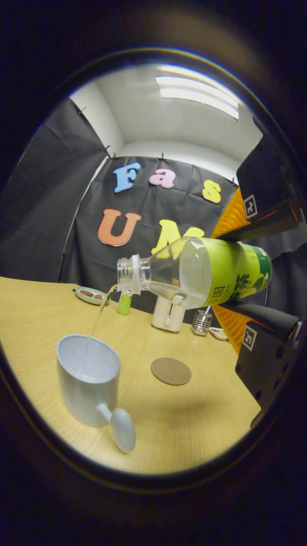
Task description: Take the bottle from table, then pour the juice into the cup, finally place the bottle on the coaster
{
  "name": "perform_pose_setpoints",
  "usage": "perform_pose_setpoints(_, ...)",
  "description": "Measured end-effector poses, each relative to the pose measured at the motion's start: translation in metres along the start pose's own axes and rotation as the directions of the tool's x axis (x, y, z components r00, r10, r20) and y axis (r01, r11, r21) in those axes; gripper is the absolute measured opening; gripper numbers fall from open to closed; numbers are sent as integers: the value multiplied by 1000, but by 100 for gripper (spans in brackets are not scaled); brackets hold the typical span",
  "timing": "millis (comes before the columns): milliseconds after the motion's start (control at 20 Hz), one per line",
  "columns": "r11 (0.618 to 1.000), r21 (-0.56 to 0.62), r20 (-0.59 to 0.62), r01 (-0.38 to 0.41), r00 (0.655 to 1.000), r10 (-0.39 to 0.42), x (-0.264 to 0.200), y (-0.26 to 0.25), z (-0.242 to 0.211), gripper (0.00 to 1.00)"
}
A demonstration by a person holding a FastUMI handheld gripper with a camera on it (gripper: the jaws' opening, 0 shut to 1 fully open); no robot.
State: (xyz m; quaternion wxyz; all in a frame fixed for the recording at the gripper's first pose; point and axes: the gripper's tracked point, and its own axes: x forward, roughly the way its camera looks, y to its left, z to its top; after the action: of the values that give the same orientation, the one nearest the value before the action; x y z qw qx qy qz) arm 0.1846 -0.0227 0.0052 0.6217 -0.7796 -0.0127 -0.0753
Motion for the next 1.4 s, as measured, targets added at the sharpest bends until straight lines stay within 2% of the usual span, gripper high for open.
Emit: perform_pose_setpoints(1400, 993, -116, 17, 25, 1000, -23, -3, -27, 0, 75)
